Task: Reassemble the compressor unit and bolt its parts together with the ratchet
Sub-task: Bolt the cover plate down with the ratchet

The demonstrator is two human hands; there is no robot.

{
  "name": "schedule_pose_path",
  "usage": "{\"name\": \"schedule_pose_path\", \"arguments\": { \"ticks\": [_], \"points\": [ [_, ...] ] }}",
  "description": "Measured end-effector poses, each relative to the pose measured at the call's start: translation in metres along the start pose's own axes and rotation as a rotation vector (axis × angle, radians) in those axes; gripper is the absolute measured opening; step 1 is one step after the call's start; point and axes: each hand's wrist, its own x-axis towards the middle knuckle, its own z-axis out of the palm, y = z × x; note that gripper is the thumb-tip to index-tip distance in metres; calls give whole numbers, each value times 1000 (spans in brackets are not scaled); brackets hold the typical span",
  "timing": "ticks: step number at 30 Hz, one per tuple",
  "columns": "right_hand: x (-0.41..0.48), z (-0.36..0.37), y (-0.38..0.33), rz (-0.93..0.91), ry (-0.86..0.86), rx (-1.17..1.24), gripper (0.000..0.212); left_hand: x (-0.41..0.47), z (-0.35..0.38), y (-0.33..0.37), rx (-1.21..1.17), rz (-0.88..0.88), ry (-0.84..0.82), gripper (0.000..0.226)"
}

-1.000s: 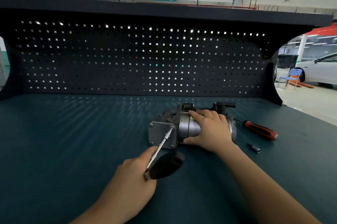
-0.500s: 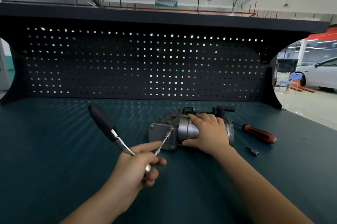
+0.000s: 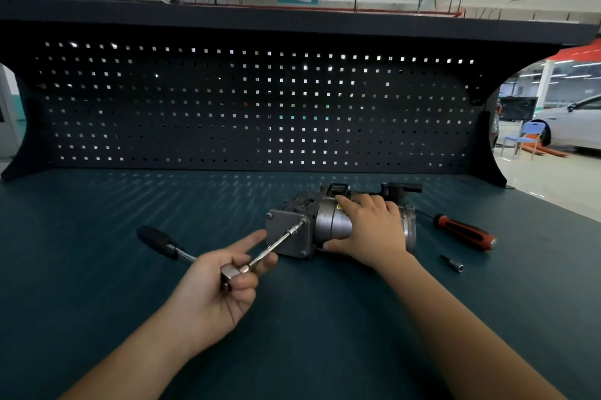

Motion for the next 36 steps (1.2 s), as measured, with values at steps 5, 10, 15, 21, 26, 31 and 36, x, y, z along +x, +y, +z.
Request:
{"name": "schedule_pose_path", "arguments": {
  "ticks": [5, 10, 15, 21, 26, 31, 36],
  "points": [
    [0, 0, 0, 0, -7, -5, 89, -4, 7, -10, 136, 66, -49, 36],
    [-1, -1, -1, -8, -4, -31, 89, -8, 5, -12, 174, 65, -79, 41],
    [-1, -9, 5, -37, -20, 99, 77, -10, 5, -13, 139, 35, -11, 20],
    [-10, -13, 24, 14, 71, 6, 68, -25, 5, -6, -198, 50, 112, 14],
    [-14, -19, 41, 145, 521, 229, 40, -26, 0, -3, -26, 73, 171, 21],
    [-23, -19, 72, 601, 628, 924, 32, -26, -2, -5, 29, 33, 121, 18],
    [-32, 6, 83, 513, -25, 1517, 21, -32, 2, -12, 97, -5, -23, 15]
  ]
}}
